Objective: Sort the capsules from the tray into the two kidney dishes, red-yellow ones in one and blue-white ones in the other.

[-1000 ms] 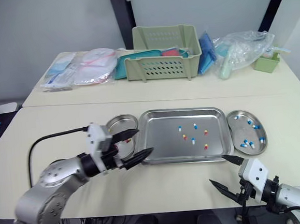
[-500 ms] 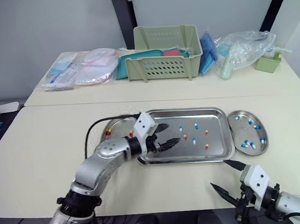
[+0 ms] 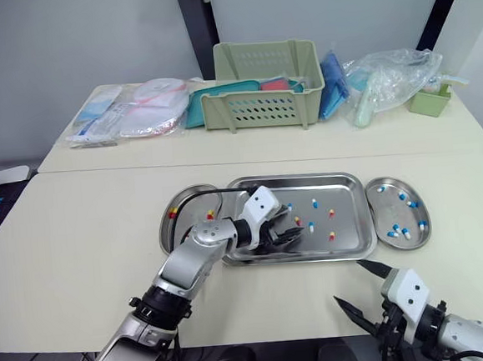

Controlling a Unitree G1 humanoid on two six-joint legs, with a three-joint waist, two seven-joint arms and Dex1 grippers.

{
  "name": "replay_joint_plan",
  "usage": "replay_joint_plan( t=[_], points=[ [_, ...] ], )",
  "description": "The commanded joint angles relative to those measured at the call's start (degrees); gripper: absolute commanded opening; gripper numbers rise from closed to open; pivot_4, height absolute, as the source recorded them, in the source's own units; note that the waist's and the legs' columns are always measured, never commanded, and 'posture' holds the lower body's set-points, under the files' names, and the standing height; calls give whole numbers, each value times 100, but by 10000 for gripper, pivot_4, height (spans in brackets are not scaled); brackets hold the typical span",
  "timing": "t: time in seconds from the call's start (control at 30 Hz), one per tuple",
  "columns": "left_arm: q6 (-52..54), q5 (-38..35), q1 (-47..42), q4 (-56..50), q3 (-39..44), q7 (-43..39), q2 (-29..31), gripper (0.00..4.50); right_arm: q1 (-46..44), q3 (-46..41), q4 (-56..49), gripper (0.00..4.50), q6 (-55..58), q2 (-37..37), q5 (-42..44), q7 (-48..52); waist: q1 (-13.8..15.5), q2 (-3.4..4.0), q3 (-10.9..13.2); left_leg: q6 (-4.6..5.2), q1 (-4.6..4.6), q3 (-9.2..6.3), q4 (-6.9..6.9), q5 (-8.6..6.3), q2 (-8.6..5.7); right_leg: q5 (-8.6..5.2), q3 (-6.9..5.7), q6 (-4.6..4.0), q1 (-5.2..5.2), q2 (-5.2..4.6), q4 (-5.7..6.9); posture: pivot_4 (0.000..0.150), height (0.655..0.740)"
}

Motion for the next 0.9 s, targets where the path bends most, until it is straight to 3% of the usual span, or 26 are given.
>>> replay_joint_plan(
  t=[0.03,0.7,0.8,0.9],
  points=[
    [-126,104,-158,43,-96,-128,-110,36099,5,-16,-276,45000,39,-29,8,-73,-1,0,0,0,0,0,0,0,0,0,0,0,0,0,0,1500,7400],
    [-251,510,-376,662,-122,-321,-410,36099,15,100,-588,45000,350,-40,-9,-281,1,0,0,0,0,0,1,0,0,0,0,0,1,0,0,1500,7400],
    [-227,518,-370,667,-98,-343,-395,30350,-13,94,-591,45000,378,-39,-1,-294,0,1,-1,0,1,-1,1,0,0,0,-1,0,1,0,0,1500,7400],
    [-216,523,-356,659,-92,-372,-391,20814,-58,104,-582,45000,401,-37,4,-316,1,1,-1,0,0,-1,1,0,0,0,0,0,1,0,0,1500,7400]
  ],
)
